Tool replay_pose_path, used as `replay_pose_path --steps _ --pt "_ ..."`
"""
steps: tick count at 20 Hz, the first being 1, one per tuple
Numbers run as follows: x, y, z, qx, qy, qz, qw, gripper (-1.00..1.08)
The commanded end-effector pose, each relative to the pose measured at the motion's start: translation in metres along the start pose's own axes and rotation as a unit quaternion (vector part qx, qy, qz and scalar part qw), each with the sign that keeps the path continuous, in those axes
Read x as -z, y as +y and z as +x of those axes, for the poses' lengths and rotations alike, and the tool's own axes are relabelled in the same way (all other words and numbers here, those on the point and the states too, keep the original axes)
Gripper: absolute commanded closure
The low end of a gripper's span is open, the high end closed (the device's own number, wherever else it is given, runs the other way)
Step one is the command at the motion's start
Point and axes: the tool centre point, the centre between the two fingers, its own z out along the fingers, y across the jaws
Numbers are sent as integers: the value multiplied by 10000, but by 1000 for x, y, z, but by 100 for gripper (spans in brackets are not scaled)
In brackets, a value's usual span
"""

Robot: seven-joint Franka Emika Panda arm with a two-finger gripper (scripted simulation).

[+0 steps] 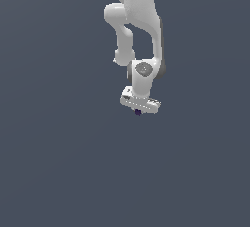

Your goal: Pick up the object and move it to a goal position.

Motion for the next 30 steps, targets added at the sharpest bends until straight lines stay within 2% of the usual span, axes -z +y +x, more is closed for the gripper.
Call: replay_pose_path --steps 1,8,14,30 --pt "1 1 0 -1 1 0 10000 108" --pt "18 11 2 -1 1 0 10000 108" --pt "50 30 6 -2 0 2 10000 108" --pt "201 118 25 -5 -5 15 10000 108"
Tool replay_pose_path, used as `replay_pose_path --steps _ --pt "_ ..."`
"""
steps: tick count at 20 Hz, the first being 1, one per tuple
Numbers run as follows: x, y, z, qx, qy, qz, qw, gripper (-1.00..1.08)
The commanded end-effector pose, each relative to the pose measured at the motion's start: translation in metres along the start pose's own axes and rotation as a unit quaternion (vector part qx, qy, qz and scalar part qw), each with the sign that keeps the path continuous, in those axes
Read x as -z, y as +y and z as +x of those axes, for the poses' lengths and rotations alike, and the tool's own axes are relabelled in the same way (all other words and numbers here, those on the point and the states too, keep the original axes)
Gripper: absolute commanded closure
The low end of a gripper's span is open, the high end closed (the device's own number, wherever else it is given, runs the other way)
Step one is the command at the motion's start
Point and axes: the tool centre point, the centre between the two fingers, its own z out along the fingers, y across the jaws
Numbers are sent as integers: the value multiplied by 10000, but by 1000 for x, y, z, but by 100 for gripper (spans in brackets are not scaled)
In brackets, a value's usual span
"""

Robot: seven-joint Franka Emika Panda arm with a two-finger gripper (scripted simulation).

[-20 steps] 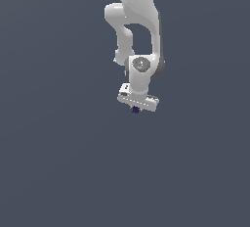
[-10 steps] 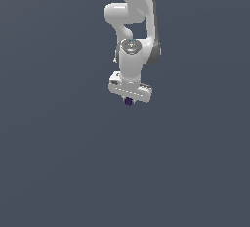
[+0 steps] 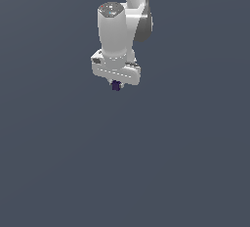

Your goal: Pick up the object and move it to a goal position.

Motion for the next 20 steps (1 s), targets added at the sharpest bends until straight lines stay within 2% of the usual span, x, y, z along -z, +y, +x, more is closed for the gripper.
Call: replay_pose_path --steps 1,20 --pt "25 15 3 2 -4 2 10000 108" --pt "211 120 32 -2 -1 -8 10000 108"
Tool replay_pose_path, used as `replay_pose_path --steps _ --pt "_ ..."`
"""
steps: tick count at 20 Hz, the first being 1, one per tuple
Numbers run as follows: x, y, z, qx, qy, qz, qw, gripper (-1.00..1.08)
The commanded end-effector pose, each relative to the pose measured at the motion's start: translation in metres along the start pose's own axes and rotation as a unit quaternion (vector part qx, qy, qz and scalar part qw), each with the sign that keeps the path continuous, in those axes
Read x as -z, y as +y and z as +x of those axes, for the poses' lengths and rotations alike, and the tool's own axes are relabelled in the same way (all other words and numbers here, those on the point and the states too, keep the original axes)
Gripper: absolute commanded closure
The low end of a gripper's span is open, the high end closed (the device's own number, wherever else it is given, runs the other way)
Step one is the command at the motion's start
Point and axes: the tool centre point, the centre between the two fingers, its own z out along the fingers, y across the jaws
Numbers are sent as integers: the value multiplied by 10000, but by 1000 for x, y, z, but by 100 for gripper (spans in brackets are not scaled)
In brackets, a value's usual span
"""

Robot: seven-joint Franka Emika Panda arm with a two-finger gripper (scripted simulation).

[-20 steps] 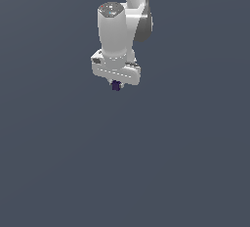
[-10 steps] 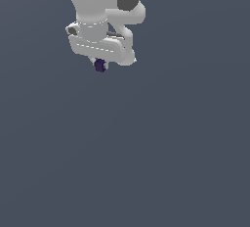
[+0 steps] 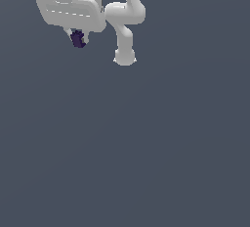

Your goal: Pick up the object and move it to a goal position.

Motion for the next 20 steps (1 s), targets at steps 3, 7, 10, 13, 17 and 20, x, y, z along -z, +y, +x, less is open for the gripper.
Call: replay_pose_path --steps 3,7,10,13,17,20 --pt "36 20 7 4 -4 -4 10000 108" --pt "59 33 12 6 -3 -6 10000 108" --pt "71 39 15 8 -2 -9 10000 108" --pt "79 44 17 8 -2 -9 10000 108" --pt "85 47 19 8 -2 -9 10000 108" --pt "87 48 19 8 -2 -9 10000 108"
